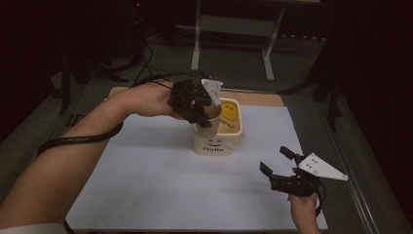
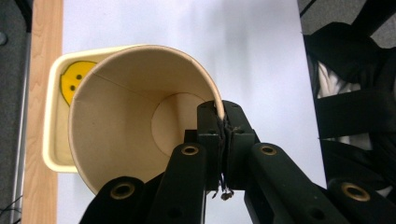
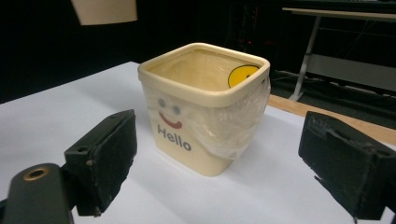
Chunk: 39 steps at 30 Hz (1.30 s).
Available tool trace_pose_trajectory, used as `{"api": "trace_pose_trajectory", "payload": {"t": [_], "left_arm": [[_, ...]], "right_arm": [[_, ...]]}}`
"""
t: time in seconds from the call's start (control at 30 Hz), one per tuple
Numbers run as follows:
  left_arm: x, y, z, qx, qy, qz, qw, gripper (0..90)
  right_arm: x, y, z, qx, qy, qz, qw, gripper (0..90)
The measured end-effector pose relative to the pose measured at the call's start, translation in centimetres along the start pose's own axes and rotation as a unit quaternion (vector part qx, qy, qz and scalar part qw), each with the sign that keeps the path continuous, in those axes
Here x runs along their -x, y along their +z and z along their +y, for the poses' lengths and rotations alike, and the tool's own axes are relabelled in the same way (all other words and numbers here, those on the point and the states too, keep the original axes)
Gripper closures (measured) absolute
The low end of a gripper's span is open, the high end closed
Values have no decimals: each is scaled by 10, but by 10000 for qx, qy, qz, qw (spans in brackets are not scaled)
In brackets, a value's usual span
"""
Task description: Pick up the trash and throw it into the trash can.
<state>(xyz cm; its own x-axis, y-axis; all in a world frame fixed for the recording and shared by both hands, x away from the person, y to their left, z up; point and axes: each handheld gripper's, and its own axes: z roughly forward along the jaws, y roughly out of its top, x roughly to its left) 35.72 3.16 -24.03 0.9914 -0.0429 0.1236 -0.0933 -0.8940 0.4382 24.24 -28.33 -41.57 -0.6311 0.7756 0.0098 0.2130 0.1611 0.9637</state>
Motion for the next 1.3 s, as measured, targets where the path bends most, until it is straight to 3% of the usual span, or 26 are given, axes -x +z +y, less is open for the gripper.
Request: {"api": "trace_pose_trajectory", "payload": {"t": [0.47,1.3], "left_arm": [[-38,9,16,-229,-179,135,9995,887],[-85,30,21,-108,-422,410,9982,880]], "right_arm": [[1,0,0,-12,-4,20,10000,114],[1,-1,1,11,-3,55,10000,115]]}}
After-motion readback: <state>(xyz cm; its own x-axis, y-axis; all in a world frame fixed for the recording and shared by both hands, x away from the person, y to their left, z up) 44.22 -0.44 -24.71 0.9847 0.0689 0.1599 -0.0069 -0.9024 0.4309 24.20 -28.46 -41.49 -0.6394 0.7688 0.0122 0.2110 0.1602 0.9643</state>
